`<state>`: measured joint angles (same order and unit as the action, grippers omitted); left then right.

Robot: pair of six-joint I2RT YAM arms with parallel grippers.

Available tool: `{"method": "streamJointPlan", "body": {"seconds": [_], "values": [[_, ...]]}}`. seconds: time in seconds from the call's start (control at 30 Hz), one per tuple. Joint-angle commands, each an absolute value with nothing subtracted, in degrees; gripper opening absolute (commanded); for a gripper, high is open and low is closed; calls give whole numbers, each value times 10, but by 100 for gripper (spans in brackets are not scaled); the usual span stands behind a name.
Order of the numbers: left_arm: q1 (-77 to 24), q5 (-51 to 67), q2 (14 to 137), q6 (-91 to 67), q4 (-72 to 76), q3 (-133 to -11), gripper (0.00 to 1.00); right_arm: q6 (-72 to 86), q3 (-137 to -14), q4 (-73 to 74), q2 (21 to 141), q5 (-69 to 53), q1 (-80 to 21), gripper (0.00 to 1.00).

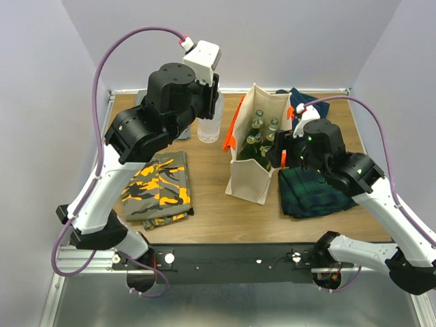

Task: Take the beverage out of the canvas bag
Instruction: Place the drink at the center of the board.

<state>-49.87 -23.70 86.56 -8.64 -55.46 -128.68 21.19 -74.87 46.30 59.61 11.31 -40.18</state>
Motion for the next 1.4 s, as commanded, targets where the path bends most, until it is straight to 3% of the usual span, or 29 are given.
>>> {"method": "streamJointPlan", "body": {"seconds": [0.0, 0.87, 1.37], "values": [[-483, -269, 838, -71, -451, -1269, 0, 218, -751, 452, 600, 115, -405, 78], [-351, -177, 791, -114, -213, -920, 0, 214, -744, 455, 612, 125, -405, 78], [-294, -137, 853, -142, -47, -840, 0, 211, -758, 464, 626, 134, -405, 78]]}}
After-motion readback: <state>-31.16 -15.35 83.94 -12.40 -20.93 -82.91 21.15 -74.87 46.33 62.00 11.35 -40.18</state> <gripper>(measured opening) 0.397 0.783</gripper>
